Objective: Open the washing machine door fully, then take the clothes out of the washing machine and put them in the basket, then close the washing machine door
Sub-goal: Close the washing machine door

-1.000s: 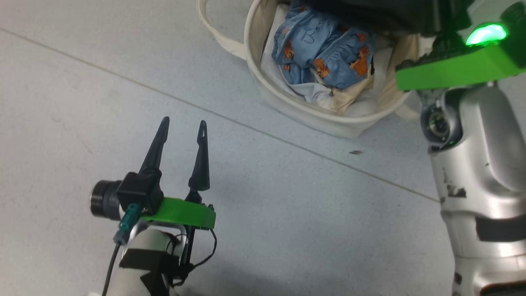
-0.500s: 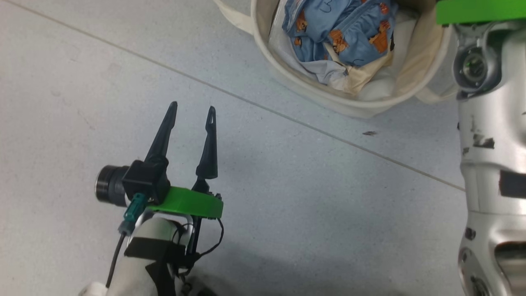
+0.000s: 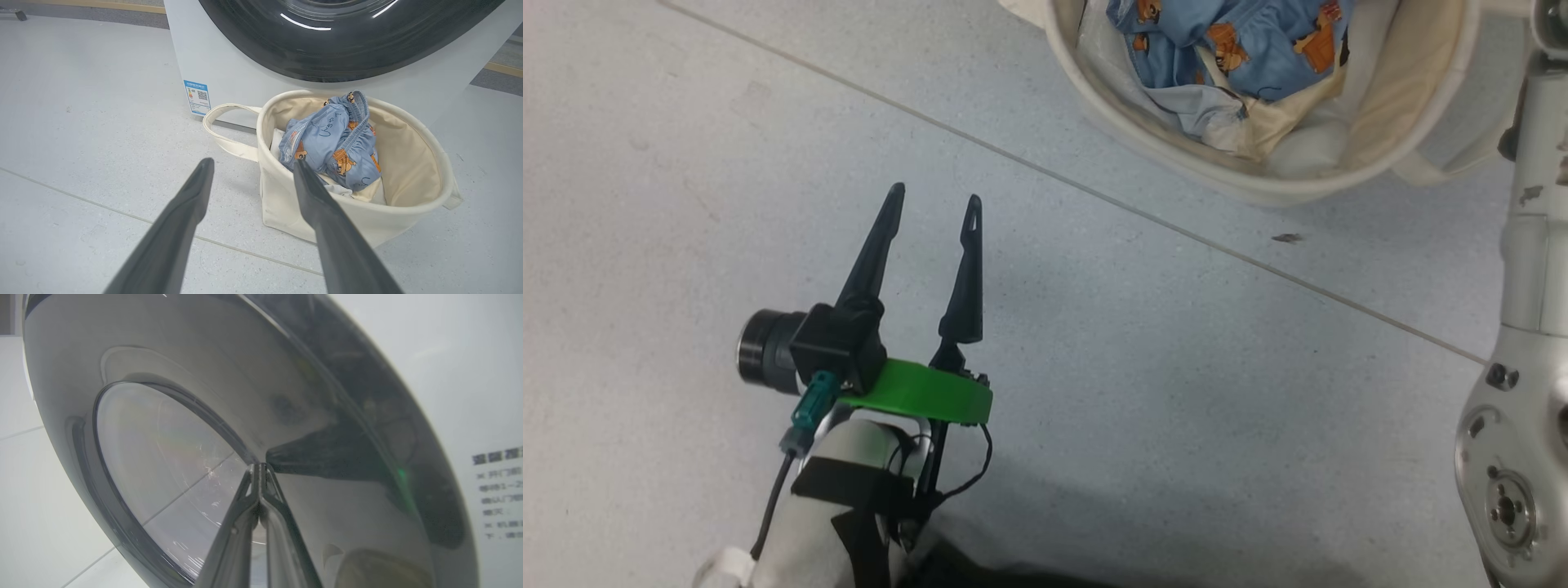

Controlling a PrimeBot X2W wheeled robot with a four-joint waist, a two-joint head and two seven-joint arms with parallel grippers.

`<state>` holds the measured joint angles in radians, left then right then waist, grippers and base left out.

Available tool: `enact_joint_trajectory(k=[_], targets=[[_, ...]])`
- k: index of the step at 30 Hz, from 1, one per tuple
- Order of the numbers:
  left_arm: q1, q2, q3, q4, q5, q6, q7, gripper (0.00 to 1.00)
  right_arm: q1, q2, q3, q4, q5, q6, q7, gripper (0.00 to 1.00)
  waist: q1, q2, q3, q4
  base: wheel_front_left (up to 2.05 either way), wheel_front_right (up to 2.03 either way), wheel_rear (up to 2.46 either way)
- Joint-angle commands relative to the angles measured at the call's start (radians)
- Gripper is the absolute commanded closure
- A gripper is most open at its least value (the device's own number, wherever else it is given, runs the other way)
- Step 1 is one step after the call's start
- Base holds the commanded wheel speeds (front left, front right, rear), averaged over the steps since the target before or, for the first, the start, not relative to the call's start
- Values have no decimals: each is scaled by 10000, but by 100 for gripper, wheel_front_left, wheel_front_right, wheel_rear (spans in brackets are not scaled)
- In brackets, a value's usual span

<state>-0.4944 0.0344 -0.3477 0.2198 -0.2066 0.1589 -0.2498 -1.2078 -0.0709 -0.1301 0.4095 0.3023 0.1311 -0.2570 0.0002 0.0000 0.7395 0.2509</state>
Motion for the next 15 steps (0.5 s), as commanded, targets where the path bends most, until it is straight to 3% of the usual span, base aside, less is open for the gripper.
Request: enact_joint_trajectory(k=[1,8,15], targets=[[89,159,194,-313,-74,107,-120,0,-412,206,-73,-309,45,-4,-48,100,-2,0,61,37,0,0,0],[14,159,62,-316,-150,205,-120,0,-788,206,-416,-277,75,-4,-48,100,-2,0,161,83,0,0,0],[16,159,68,-213,-101,191,-120,0,-394,206,-124,-242,207,-4,-48,100,-2,0,-79,-16,0,0,0]])
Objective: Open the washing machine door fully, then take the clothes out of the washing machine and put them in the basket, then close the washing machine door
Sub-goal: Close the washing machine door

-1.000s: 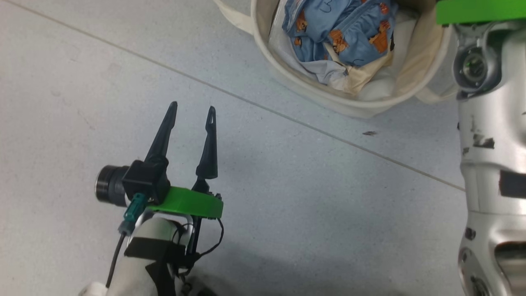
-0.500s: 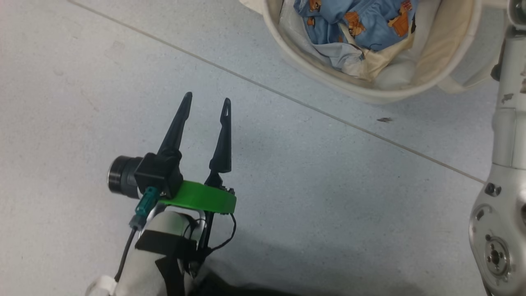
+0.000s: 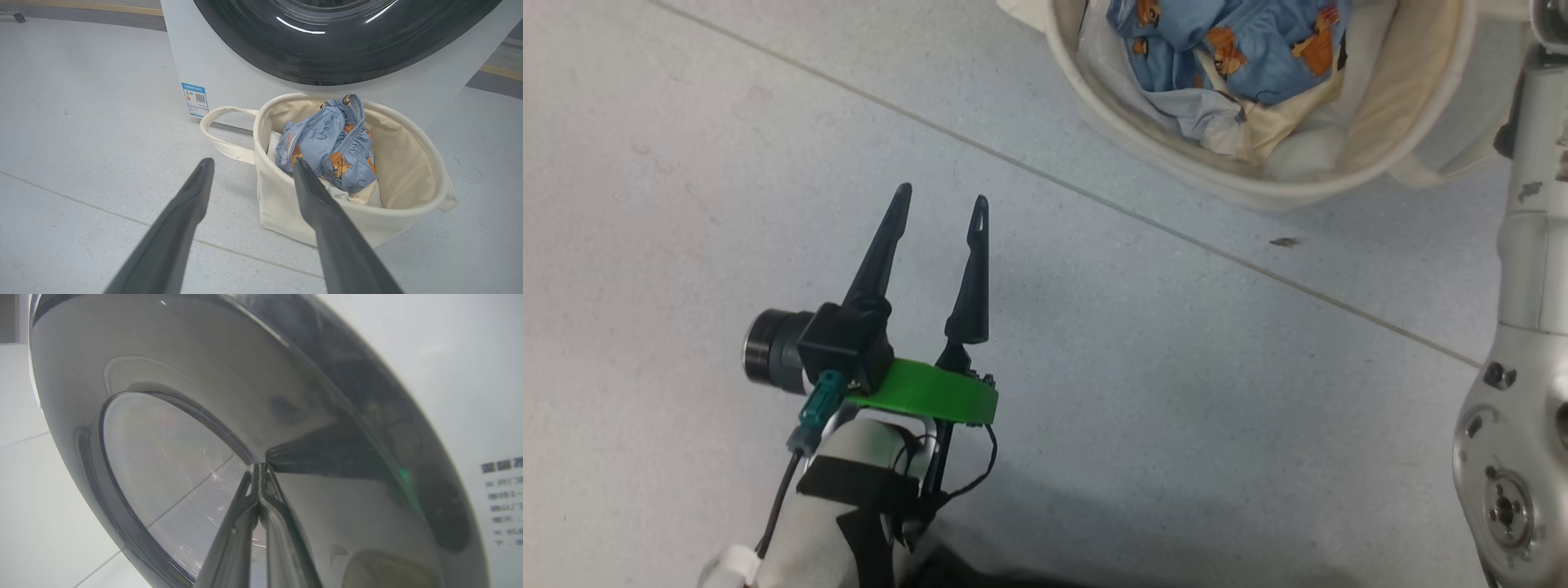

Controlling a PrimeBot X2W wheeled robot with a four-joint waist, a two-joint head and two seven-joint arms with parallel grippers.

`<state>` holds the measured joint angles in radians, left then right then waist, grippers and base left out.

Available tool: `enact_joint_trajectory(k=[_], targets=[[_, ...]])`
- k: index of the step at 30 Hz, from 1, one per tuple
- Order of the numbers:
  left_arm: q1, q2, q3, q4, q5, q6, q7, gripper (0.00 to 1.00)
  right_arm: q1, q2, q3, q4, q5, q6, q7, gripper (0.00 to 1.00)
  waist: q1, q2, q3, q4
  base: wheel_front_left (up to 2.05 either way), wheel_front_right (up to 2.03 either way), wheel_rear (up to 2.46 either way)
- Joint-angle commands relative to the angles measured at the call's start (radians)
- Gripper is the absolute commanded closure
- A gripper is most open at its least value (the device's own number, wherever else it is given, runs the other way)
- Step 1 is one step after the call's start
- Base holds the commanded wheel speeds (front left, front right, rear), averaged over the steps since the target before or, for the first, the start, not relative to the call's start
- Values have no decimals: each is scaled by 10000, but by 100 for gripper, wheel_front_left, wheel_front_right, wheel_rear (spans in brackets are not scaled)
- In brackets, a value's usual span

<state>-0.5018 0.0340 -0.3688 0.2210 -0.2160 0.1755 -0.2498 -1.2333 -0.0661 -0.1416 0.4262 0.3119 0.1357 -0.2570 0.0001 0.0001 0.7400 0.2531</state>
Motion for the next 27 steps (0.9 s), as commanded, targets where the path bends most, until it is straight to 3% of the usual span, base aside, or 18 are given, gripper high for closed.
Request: enact_joint_trajectory(k=[1,13,17,27], targets=[[101,162,280,-197,5,13,-120,0,-14,159,65,-414,233,-50,-48,100,-1,-1,-171,-65,0,0,0],[569,162,791,151,329,-181,-120,0,2752,159,1922,-1391,362,-50,-48,100,-1,-1,-2009,-724,0,0,0],[924,162,992,311,484,-325,-120,0,4434,-162,3000,-2130,-1040,-50,-48,100,-1,-1,-2959,-1020,0,0,0],[1648,311,1516,443,585,-507,-120,0,7238,-238,3761,-3250,-2004,-50,-48,100,-1,-1,-4207,-1758,0,0,0]])
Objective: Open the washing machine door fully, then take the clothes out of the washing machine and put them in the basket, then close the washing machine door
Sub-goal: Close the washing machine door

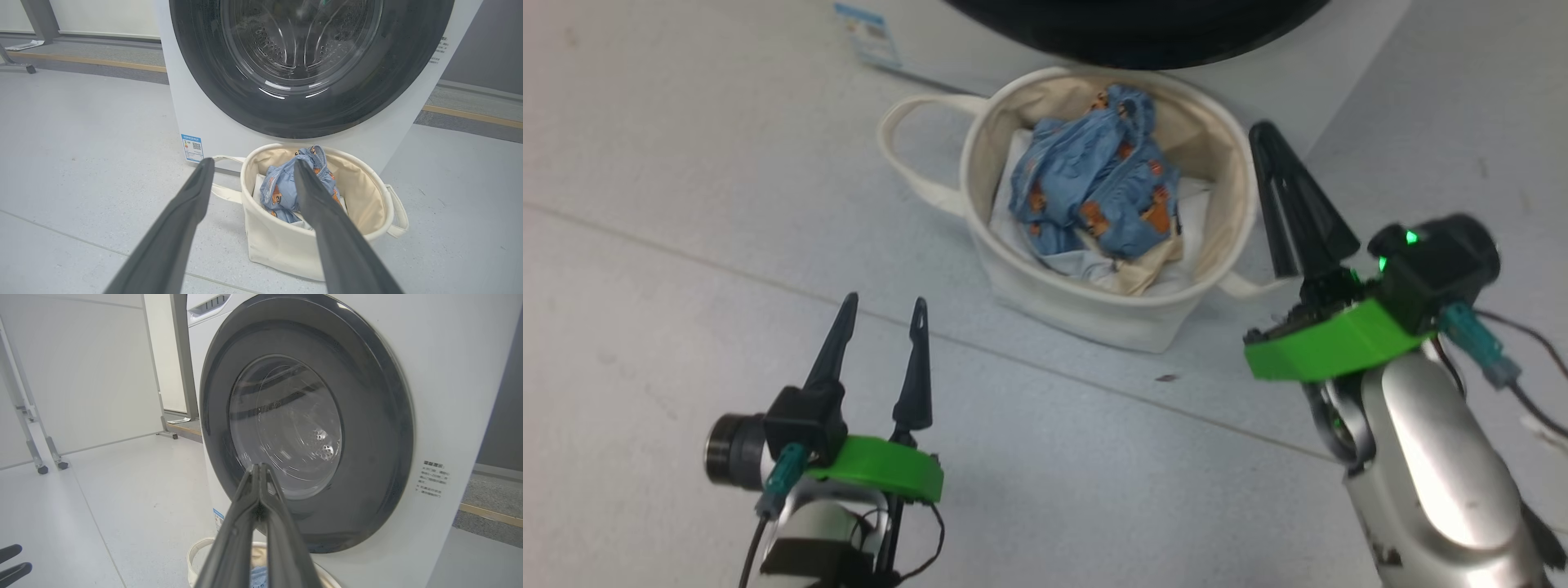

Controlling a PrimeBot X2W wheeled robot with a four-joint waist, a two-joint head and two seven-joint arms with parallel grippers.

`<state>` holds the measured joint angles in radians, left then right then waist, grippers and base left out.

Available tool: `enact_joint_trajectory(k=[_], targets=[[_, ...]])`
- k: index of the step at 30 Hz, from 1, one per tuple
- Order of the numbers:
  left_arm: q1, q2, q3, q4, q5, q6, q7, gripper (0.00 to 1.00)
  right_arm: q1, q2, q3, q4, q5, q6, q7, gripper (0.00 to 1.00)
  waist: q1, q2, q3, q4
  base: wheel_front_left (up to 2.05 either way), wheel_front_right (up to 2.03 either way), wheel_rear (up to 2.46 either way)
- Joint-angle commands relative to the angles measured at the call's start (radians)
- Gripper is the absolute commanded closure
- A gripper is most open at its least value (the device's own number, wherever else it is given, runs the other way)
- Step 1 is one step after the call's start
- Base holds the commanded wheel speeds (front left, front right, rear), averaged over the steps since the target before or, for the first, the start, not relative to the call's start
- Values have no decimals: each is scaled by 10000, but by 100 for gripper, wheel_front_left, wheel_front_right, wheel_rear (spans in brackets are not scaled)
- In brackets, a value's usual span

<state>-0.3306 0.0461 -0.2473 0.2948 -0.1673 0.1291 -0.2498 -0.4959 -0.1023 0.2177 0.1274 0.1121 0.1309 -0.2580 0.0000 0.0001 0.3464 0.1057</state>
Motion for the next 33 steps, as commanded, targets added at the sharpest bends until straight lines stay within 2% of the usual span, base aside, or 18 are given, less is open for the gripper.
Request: enact_joint_trajectory(k=[1,9,10,11,12,13,19,33], targets=[[16,223,348,-329,108,-86,-120,0,138,150,143,-371,-56,-2,-38,100,0,-1,-362,-373,0,0,0],[801,349,673,-550,224,-386,-120,0,2138,448,-849,-882,33,-2,-38,99,0,-1,-1248,-1040,0,0,0],[888,351,705,-578,253,-405,-120,0,2329,470,-1015,-912,66,-2,-38,85,0,-1,-1365,-1100,0,0,0],[967,357,751,-628,283,-416,-120,0,2511,487,-1169,-936,88,-2,-38,45,0,-1,-1481,-1160,0,0,0],[1056,365,802,-667,312,-422,-120,0,2677,499,-1300,-949,92,-2,-38,19,0,-1,-1598,-1218,0,0,0],[1150,371,849,-692,338,-430,-120,0,2830,507,-1424,-952,103,-2,-38,0,0,-1,-1718,-1275,0,0,0],[1715,373,1142,-1007,419,-510,-120,0,3591,517,-1821,-1099,879,-2,-38,0,0,-1,-2242,-1505,0,0,0],[2326,331,1303,-1017,819,-703,-120,0,4170,520,-2819,-297,1312,-2,-38,0,0,-1,-2551,-1526,0,0,0]])
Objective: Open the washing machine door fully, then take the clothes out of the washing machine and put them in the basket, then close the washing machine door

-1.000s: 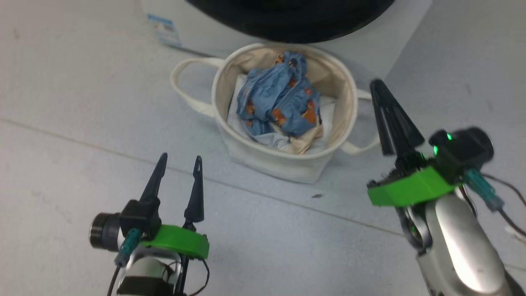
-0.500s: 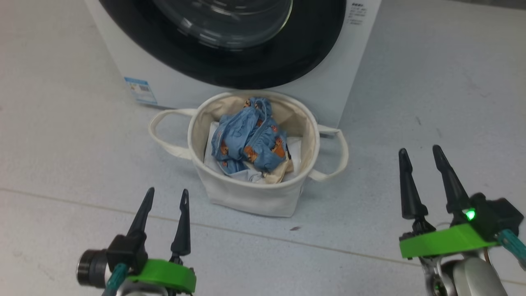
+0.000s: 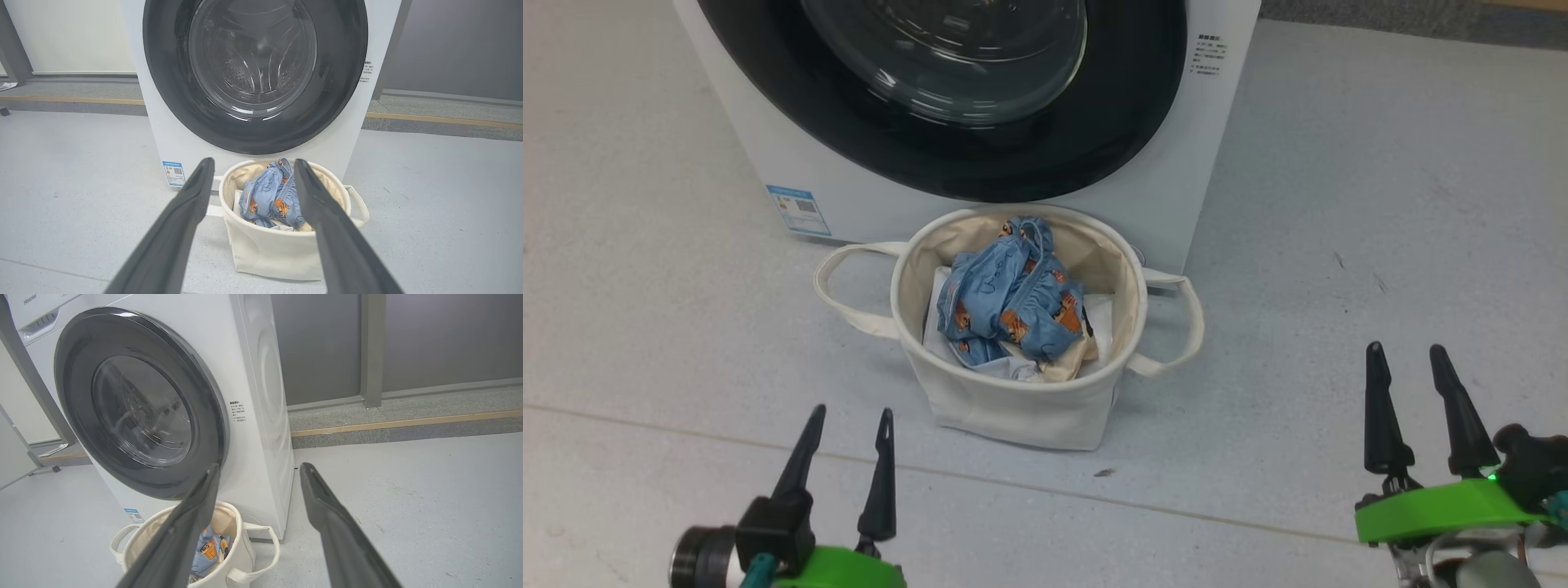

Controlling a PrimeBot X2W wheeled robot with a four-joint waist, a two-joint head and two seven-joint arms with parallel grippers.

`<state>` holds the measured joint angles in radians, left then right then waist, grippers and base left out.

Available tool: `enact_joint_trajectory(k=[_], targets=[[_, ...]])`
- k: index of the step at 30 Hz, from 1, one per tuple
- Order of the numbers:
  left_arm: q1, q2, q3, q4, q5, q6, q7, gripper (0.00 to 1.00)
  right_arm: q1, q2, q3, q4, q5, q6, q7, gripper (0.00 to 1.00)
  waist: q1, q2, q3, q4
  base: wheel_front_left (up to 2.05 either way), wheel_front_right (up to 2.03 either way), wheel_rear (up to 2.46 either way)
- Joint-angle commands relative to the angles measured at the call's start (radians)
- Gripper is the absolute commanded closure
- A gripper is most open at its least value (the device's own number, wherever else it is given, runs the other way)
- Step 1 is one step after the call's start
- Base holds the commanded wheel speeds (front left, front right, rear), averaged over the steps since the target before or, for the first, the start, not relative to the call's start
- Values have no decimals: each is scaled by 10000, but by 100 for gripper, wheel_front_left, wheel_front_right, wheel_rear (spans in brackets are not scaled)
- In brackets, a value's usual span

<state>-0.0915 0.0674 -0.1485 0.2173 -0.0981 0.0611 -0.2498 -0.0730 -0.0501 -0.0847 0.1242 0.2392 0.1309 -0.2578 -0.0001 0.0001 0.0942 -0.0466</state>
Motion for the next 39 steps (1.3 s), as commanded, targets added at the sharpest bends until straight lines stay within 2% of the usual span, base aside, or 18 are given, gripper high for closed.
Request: enact_joint_trajectory(k=[1,24,39], targets=[[-42,116,305,-179,148,-51,-120,0,-49,-2,205,-211,42,-2,-40,0,1,-1,-45,-10,0,0,0],[279,-90,654,-251,-128,-337,-120,0,102,-1,651,248,-69,-2,-40,0,1,-1,-547,-149,0,0,0],[352,-160,709,-40,-392,-223,-120,0,255,-1,1225,93,-234,-2,-40,0,1,-1,-762,-88,0,0,0]])
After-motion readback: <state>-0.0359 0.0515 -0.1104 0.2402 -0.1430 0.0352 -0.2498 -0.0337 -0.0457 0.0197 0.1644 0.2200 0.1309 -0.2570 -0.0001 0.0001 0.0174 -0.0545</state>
